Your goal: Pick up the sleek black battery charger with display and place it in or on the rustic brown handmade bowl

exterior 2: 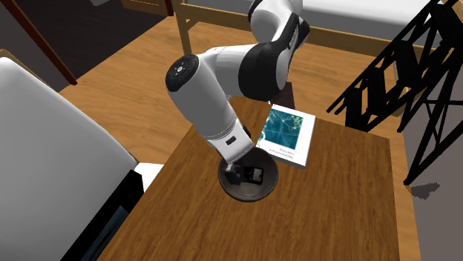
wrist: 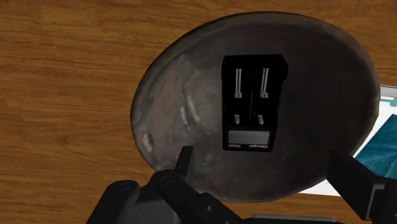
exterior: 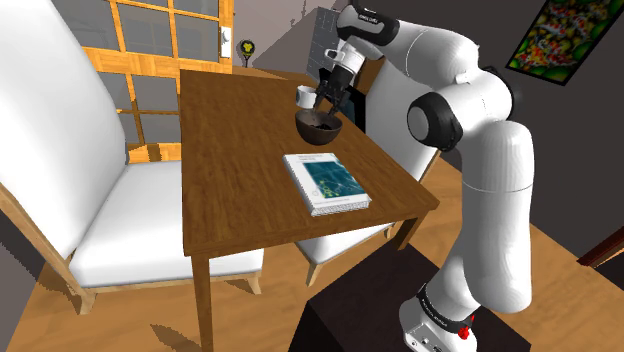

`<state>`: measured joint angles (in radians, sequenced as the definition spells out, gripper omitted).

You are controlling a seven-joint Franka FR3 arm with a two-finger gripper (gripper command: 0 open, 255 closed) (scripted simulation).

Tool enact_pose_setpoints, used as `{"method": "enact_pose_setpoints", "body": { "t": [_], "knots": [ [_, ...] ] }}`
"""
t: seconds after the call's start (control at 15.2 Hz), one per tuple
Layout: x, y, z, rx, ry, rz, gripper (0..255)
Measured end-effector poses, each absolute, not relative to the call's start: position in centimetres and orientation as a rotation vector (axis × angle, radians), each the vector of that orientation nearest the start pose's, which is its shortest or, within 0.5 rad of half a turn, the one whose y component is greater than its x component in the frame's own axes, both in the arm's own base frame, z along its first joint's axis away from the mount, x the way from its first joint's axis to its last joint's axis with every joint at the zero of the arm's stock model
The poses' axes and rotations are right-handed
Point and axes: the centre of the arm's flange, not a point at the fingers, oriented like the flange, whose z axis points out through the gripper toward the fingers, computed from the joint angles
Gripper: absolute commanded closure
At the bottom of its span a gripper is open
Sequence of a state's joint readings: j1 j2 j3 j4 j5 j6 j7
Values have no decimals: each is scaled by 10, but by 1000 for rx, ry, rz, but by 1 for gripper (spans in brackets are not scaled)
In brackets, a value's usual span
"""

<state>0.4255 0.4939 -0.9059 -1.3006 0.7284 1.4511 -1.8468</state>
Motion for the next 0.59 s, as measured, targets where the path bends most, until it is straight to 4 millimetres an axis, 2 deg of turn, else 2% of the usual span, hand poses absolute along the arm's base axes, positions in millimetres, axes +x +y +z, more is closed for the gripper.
{"method": "enact_pose_setpoints", "body": {
  "t": [0.2, 0.59],
  "knots": [
    [651, -118, 559, -2142, -1846, -353, 0],
    [649, -121, 565, -2141, -1846, -351, 0]
  ]
}}
